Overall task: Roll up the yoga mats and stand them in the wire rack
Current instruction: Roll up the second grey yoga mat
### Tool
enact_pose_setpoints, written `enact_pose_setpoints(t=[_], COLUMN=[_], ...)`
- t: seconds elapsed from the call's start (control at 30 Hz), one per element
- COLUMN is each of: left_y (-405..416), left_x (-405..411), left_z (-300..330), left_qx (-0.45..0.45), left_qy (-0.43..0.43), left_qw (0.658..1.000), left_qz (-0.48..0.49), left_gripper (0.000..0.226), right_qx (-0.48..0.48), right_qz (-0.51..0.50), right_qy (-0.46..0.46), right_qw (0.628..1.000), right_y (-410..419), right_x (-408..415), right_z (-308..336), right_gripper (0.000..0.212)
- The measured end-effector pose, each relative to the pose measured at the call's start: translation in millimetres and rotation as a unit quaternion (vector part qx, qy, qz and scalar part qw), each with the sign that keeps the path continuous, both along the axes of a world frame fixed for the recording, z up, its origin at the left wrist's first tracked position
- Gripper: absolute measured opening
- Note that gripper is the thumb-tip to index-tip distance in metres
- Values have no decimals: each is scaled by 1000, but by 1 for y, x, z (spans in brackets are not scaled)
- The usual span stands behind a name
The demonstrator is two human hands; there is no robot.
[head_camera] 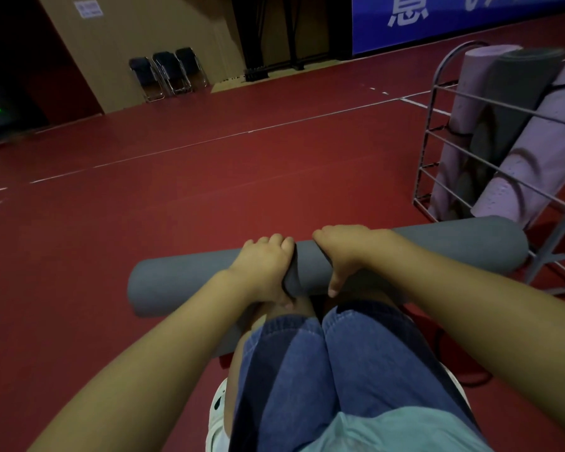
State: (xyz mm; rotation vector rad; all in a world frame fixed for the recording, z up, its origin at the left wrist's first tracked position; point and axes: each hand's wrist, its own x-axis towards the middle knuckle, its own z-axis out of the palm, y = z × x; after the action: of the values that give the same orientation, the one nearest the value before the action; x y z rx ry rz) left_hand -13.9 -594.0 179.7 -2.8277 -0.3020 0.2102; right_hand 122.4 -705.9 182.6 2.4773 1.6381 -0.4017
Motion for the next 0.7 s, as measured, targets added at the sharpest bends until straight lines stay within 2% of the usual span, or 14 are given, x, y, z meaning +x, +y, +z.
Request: enact_pose_setpoints(t=[0.2, 0.47, 0.6, 0.7], left_y=[8, -16, -35, -40], left_x=[-1, -19, -44, -62], left_z=[13, 57, 76, 67], left_qx=[-5, 13, 28, 19], left_qy=[-43, -82, -118, -112], left_qw=[999, 993, 983, 983], left_qz=[-28, -84, -135, -142], left_gripper=[88, 79, 77, 76], right_qx=[46, 78, 60, 35], right_qz=[25, 50, 85, 108], right_qy=[4, -3, -10, -9], right_qw=[999, 996, 994, 994], right_y=[-9, -49, -73, -79], right_x=[8, -12, -32, -46], right_z=[11, 57, 80, 78], right_gripper=[74, 70, 70, 67])
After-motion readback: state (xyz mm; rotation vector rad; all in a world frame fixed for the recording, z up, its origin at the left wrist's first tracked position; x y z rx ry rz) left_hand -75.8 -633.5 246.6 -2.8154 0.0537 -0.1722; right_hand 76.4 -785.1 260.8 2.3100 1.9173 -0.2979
